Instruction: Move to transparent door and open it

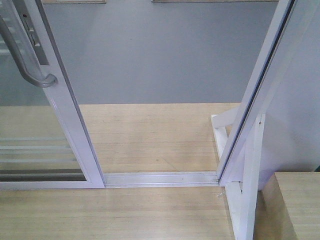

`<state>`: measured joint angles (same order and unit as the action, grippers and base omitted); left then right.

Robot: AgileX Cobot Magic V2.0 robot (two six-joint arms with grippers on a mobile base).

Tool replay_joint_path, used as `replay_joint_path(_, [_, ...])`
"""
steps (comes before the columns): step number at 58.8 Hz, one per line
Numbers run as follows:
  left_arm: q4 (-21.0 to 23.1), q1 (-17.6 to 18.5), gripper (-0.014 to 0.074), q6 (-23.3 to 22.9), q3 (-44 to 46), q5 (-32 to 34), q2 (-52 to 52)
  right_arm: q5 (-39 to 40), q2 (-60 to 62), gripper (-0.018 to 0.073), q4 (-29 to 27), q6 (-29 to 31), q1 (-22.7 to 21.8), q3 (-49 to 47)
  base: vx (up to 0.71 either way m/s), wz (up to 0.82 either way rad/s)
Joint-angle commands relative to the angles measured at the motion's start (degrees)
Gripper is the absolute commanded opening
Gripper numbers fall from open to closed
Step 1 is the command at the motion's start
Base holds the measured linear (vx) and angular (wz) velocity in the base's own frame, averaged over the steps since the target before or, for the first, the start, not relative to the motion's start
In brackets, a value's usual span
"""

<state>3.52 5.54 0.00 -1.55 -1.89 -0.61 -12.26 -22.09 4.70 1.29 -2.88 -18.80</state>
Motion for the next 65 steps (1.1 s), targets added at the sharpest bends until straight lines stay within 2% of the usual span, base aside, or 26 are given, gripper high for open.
replay_joint_path(1, [0.5,0.0,-0.0006,-0.4,-1.8,4.7,-0.8,7.9,3.5,-0.0011,-2.3,0.2,-3.0,2.4,0.00,0.00])
replay_joint_path(17, [0.5,0.0,-0.0006,-0.4,-1.8,4.7,-0.8,20.7,13.8,-0.0008,-3.7,0.2,-3.8,21.4,0.00,0.00])
replay_joint_path(20, [0.5,0.0,-0.0006,-0.4,-1.8,4.7,-0.8,15.7,16.2,-0.0008,-4.7,0.3,-3.7,21.2,0.00,0.00])
replay_joint_path(27, [0.5,0.0,-0.0006,-0.4,-1.8,4.7,-0.8,11.7,23.9,-0.0008,-4.7,0.7,-3.7,21.3,0.00,0.00])
replay_joint_path(37, [0.5,0.0,-0.0006,-0.4,-1.8,4.6,-0.7,9.0,23.3,-0.0008,-4.7,0.4,-3.7,21.3,0.00,0.00])
replay_joint_path(65, [0.5,0.0,-0.0006,-0.4,-1.7,4.4,-0.7,8.2,23.4,-0.0008,-4.7,0.4,-3.7,21.3,0.00,0.00])
